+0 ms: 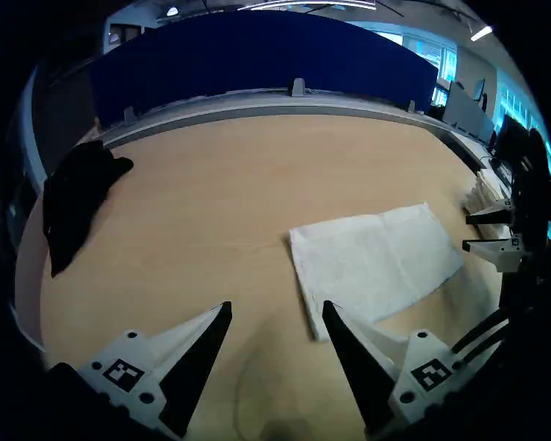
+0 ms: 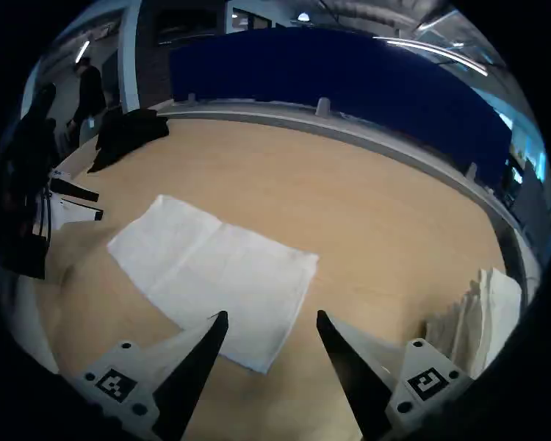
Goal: Fold towel
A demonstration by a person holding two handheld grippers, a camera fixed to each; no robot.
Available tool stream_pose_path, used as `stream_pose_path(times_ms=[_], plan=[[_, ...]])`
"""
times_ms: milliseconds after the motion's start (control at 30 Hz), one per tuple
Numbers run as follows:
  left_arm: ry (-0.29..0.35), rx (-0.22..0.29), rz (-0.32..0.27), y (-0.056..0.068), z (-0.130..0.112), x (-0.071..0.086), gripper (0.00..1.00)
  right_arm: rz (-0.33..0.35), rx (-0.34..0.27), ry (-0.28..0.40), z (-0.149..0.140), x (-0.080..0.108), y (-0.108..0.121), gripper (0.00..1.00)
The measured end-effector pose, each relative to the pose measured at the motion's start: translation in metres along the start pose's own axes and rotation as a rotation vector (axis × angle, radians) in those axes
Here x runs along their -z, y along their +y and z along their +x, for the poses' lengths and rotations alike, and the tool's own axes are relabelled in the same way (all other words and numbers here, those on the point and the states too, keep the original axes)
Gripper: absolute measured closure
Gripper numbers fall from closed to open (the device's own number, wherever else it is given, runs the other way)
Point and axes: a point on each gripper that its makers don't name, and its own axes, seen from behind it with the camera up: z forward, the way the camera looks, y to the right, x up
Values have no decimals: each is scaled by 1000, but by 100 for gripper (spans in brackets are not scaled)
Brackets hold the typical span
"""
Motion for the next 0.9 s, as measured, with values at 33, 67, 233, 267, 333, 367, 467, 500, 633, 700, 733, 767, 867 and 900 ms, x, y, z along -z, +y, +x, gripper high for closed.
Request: stream_pose_path(times_ms=[33, 67, 233, 267, 333, 367, 467, 500, 633, 700, 733, 767, 867, 900], plan=[[-2, 4, 1, 0, -2, 2, 8, 0, 1, -3, -3, 2, 0, 7], [-3, 7, 2, 0, -5, 3, 8, 1, 2, -6, -6, 4, 0, 7], [-6, 16, 10, -1, -11, 10, 8, 6, 8, -29, -21, 9, 3, 7], [-6, 18, 12, -1, -12, 11, 8, 7, 9, -33, -24, 9, 3, 6], [-5, 22, 14, -1, -13, 15, 8, 11, 11, -41, -30, 8, 4, 7], [-4, 24, 15, -1, -14, 17, 8, 13, 11, -44, -33, 8, 5, 7], [-3, 31, 19, 0, -17, 23, 8, 29, 16, -57, -41, 6, 3, 11], [-3, 34, 20, 0, -19, 24, 8, 34, 18, -61, -43, 6, 2, 13], [-5, 48, 20, 2, -24, 29, 9, 47, 35, -73, -51, 5, -2, 23], [-6, 55, 19, 2, -27, 31, 9, 53, 44, -79, -54, 5, -4, 27], [-7, 57, 21, 1, -28, 31, 9, 58, 47, -82, -55, 5, -5, 29], [-8, 58, 22, 1, -29, 32, 9, 62, 50, -84, -56, 5, -7, 31], [-8, 61, 25, 0, -31, 34, 9, 71, 55, -93, -59, 4, -9, 39], [-8, 62, 26, 0, -32, 34, 9, 74, 55, -96, -60, 4, -9, 42]])
